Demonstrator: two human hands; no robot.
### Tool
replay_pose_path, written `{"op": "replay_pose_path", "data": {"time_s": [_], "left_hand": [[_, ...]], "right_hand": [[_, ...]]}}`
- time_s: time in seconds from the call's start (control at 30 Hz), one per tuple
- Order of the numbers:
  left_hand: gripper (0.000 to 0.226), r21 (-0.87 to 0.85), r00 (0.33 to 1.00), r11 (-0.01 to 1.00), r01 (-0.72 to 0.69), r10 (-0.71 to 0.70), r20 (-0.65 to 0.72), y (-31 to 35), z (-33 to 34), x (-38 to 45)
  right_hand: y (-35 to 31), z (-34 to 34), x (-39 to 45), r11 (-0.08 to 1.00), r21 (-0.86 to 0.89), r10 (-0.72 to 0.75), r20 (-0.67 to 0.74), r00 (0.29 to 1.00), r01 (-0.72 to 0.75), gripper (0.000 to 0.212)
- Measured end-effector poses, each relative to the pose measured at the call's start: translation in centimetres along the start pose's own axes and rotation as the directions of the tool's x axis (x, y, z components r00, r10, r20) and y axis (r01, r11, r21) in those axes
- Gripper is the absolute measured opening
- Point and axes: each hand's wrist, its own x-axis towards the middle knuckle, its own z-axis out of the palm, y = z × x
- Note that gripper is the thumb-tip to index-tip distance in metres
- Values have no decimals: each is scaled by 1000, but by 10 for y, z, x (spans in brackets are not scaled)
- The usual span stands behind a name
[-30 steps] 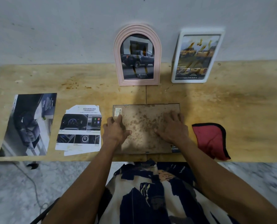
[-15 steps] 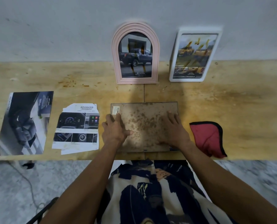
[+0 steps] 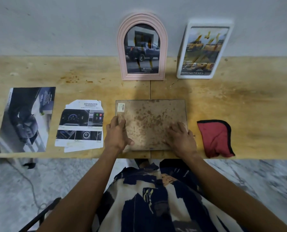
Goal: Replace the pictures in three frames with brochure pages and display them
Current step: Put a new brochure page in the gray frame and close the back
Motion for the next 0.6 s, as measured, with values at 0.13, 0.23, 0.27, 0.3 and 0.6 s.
{"op": "replay_pose_path", "data": {"time_s": [0.13, 0.23, 0.27, 0.3, 0.6], "left_hand": [[91, -22, 1000, 1000, 20, -20, -3, 2, -1, -1], [109, -153, 998, 988, 30, -37, -42, -1, 1, -5], [116, -213, 997, 976, 36, -51, -65, -3, 1, -7], [119, -258, 994, 965, 40, -64, -85, -6, 2, -9], [41, -455, 973, 873, 174, -224, -57, -22, 5, -20]], "right_hand": [[-4, -10, -1, 1000, -5, -4, 66, 998, 4, 53], [0, -6, 4, 994, 104, 38, 19, 999, -40, 47], [3, -5, 5, 985, 161, 71, -20, 997, -67, 45], [7, -1, 5, 971, 224, 107, -71, 992, -88, 42], [3, -11, -15, 660, 697, 512, -146, 846, -279, 49]]}}
